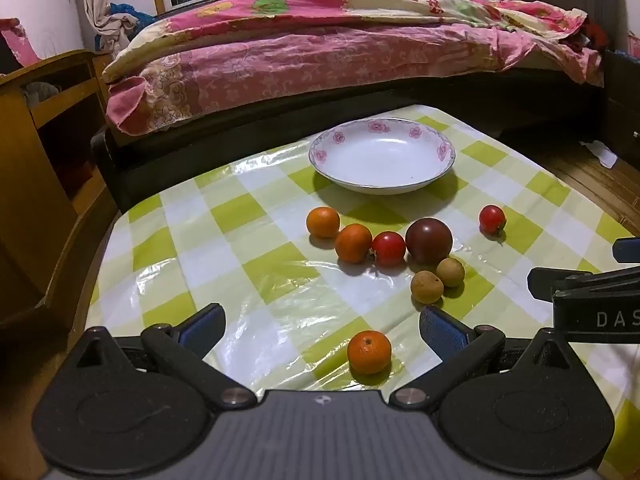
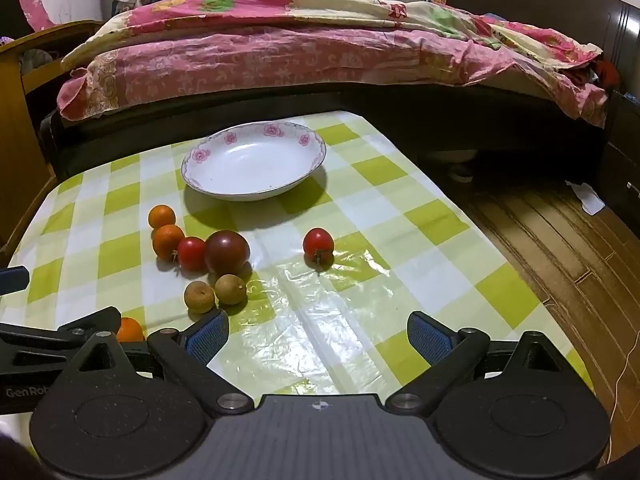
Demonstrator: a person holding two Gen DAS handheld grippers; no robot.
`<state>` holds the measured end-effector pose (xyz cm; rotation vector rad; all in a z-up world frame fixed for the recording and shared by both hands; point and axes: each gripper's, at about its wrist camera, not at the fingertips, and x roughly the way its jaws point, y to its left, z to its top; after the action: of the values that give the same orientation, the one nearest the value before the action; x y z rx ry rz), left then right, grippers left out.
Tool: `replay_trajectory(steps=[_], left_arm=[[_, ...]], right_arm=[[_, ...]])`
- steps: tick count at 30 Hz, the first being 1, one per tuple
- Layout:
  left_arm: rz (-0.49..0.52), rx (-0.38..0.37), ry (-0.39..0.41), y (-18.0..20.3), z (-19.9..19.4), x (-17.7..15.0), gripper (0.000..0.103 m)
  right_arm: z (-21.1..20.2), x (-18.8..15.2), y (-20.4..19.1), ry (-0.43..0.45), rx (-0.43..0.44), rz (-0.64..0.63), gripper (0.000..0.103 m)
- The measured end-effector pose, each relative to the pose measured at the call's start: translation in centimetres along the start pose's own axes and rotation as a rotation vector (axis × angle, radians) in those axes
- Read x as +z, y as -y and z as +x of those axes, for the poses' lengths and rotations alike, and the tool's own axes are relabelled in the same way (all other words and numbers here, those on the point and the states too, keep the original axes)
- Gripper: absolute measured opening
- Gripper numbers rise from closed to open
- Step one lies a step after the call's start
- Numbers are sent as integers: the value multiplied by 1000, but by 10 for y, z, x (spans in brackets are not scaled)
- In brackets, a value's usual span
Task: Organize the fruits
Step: 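Move both grippers toward the loose fruits beside the white plate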
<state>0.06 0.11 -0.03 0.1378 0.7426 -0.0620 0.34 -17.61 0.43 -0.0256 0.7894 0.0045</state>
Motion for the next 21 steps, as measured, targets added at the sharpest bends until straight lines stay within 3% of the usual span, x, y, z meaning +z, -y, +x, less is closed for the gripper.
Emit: replay_trajectory(steps=[21], left_arm=[[19,7,-13,1,8,-6,103]], right_arm=[[8,-1,-7,-37,2,-13,91]])
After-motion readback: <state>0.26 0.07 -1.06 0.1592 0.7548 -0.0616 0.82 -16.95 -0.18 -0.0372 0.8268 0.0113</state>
